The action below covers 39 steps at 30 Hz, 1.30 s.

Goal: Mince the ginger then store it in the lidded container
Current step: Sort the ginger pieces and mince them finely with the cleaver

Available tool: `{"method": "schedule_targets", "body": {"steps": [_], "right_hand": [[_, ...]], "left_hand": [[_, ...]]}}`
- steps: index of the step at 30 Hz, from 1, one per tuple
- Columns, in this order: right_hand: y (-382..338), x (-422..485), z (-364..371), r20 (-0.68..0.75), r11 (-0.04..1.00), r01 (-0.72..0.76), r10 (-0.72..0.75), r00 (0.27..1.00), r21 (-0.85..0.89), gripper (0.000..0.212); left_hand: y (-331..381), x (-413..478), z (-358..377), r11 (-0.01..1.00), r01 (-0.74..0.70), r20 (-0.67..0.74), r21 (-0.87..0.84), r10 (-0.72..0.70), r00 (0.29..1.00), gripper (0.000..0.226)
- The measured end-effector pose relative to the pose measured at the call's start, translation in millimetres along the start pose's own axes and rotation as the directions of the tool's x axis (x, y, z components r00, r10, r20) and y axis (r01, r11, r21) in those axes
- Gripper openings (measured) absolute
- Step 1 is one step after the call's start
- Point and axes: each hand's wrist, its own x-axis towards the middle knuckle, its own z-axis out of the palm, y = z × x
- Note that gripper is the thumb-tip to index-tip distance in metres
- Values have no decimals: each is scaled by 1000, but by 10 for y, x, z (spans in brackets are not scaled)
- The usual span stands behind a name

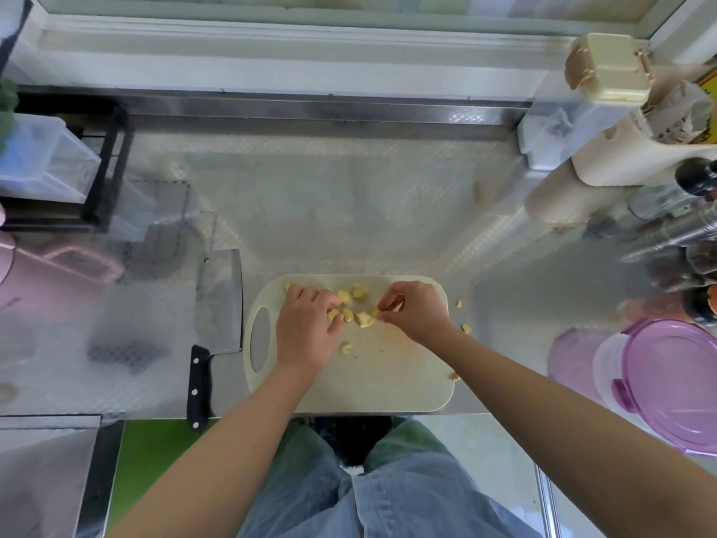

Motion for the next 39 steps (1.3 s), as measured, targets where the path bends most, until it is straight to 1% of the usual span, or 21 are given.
{"method": "schedule_targets", "body": {"steps": [6, 13, 19, 23, 25, 28, 31, 35, 37, 39], "right_hand": [[2, 6, 28, -7, 997, 16, -17, 1000, -75, 8], [6, 1, 50, -49, 991, 73, -79, 996, -114, 10], [45, -30, 58, -86, 983, 129, -140, 986, -132, 9], [64, -58, 85, -79, 978, 150, -162, 984, -145, 13], [65, -75, 90, -82, 976, 153, -166, 983, -153, 20], [72, -103, 83, -97, 974, 158, -175, 980, -160, 30], [88, -113, 77, -122, 967, 193, -215, 969, -168, 31], [104, -141, 91, -131, 954, 249, -272, 953, -168, 29], [110, -159, 107, -124, 947, 275, -297, 947, -169, 26], [108, -164, 119, -126, 943, 287, -310, 942, -170, 23]], "left_hand": [[-48, -13, -50, 1000, 0, -15, -11, 0, 1000, 10], [-57, -33, -65, 997, -68, -12, -20, 68, 998, 10], [-79, -99, -43, 995, -95, 29, -33, 96, 995, 11], [-78, -123, -30, 993, -111, 32, -44, 113, 993, 10], [-81, -144, -22, 992, -118, 42, -42, 119, 992, 10], [-91, -198, 4, 985, -165, 75, -57, 169, 983, 12], [-103, -260, 55, 977, -211, 124, -33, 214, 969, 12], [-78, -302, 89, 973, -227, 147, 33, 220, 964, 8], [-55, -308, 86, 969, -244, 144, 41, 236, 961, 14], [-44, -306, 82, 974, -227, 145, 26, 221, 964, 17]]}}
